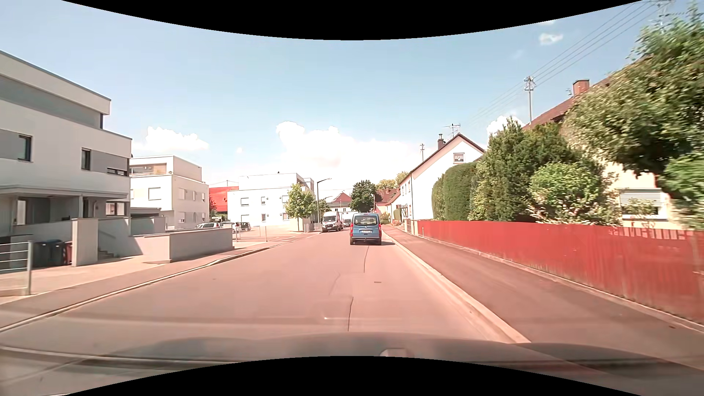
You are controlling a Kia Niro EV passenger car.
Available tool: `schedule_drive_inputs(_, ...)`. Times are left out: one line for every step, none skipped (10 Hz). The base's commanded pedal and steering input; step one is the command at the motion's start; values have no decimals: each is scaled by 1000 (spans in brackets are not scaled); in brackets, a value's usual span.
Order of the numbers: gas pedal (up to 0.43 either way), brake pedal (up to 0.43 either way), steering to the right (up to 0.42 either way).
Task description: Follow the waypoints while adhering to traffic rules and regulations
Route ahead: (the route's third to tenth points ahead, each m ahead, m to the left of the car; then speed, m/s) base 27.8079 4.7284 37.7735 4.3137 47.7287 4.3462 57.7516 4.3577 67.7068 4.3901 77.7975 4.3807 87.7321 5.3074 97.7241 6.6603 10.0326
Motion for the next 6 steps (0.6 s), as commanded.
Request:
schedule_drive_inputs(98, 0, -1)
schedule_drive_inputs(98, 0, -1)
schedule_drive_inputs(98, 0, -1)
schedule_drive_inputs(98, 0, -1)
schedule_drive_inputs(98, 0, -1)
schedule_drive_inputs(98, 0, -3)
